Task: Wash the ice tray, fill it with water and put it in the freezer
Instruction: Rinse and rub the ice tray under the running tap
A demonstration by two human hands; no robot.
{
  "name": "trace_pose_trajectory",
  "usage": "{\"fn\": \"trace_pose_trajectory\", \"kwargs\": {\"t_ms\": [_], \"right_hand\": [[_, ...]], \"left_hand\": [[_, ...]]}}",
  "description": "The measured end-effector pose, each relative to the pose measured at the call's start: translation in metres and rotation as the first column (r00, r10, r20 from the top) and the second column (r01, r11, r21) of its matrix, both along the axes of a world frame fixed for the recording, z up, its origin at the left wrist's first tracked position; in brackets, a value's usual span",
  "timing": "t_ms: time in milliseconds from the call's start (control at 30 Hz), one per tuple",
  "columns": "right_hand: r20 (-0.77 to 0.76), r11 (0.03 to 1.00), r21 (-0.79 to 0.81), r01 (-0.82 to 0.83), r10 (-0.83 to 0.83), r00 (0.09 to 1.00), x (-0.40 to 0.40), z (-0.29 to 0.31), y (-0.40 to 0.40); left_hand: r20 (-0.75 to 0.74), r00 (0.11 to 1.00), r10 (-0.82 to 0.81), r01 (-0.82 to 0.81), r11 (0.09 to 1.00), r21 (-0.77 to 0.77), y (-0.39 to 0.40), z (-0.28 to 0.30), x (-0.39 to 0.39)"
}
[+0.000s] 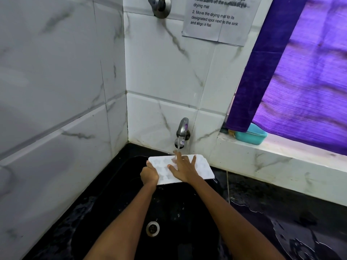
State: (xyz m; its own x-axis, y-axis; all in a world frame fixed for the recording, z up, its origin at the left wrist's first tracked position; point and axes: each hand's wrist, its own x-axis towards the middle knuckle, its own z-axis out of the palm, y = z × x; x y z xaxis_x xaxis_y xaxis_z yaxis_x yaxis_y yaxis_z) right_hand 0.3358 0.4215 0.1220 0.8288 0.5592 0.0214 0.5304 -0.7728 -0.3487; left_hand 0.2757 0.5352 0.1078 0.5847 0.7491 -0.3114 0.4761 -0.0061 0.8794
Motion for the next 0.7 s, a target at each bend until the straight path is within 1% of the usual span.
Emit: {"fn": "trace_pose_trajectory", "kwargs": {"t_ms": [33, 133, 167, 267, 300, 367, 400, 433, 467, 500, 533, 567, 600, 633, 700], "right_hand": [[0.004, 1.000, 0.008, -0.010, 0.010, 1.000, 0.001, 0.000, -0.002], [0.134, 0.992, -0.128, 0.003, 0.015, 0.991, 0.002, -0.004, -0.003], [0.132, 0.992, -0.127, 0.004, 0.013, 0.991, 0.001, -0.007, -0.002], [-0.013, 1.000, -0.018, -0.014, 0.014, 1.000, -0.002, -0.009, 0.001], [-0.005, 0.999, -0.032, -0.017, 0.017, 1.000, -0.001, -0.010, 0.000], [0.063, 0.989, -0.148, 0.000, 0.009, 0.998, 0.003, -0.015, -0.003], [0.093, 0.984, -0.177, 0.006, 0.011, 0.996, 0.003, -0.018, -0.003], [0.085, 0.986, -0.167, -0.001, 0.016, 0.996, 0.003, -0.021, -0.002], [0.026, 0.993, -0.115, -0.015, 0.018, 1.000, 0.002, -0.022, -0.002], [-0.045, 0.999, -0.040, -0.027, 0.025, 0.999, 0.000, -0.020, -0.002], [-0.078, 0.999, 0.032, -0.025, 0.027, 0.997, 0.000, -0.018, -0.003], [-0.059, 0.996, 0.092, -0.014, 0.020, 0.998, 0.000, -0.016, -0.005], [-0.007, 0.993, 0.122, 0.003, -0.003, 1.000, 0.002, -0.014, -0.008], [0.044, 0.992, 0.120, 0.029, -0.035, 0.998, 0.004, -0.015, -0.010], [0.062, 0.996, 0.022, 0.090, -0.091, 0.994, 0.006, -0.020, -0.011]], "left_hand": [[0.003, 1.000, 0.004, -0.004, 1.000, 0.001, 0.001, -0.001, -0.001], [0.018, 1.000, -0.021, 0.020, 1.000, 0.020, 0.000, -0.002, -0.002], [0.019, 1.000, -0.018, 0.018, 1.000, 0.008, -0.002, -0.003, -0.003], [0.012, 1.000, 0.021, -0.020, 0.999, -0.028, -0.002, -0.009, -0.006], [0.014, 1.000, 0.018, -0.017, 1.000, -0.023, -0.002, -0.011, -0.007], [0.020, 1.000, -0.007, 0.007, 1.000, 0.004, -0.005, -0.012, -0.009], [0.022, 1.000, -0.015, 0.015, 1.000, 0.004, -0.007, -0.012, -0.009], [0.025, 1.000, -0.013, 0.014, 1.000, -0.012, -0.009, -0.011, -0.009], [0.023, 1.000, 0.000, 0.001, 1.000, -0.028, -0.009, -0.010, -0.009], [0.017, 1.000, 0.017, -0.016, 0.999, -0.034, -0.007, -0.009, -0.009], [0.016, 0.999, 0.029, -0.028, 0.999, -0.035, -0.004, -0.009, -0.009], [0.023, 0.999, 0.033, -0.033, 0.999, -0.033, -0.001, -0.008, -0.009], [0.033, 0.999, 0.031, -0.030, 0.999, -0.023, 0.003, -0.009, -0.008], [0.041, 0.999, 0.023, -0.022, 1.000, -0.016, 0.007, -0.009, -0.008], [0.058, 0.998, 0.000, 0.002, 1.000, -0.027, 0.010, -0.008, -0.006]]}}
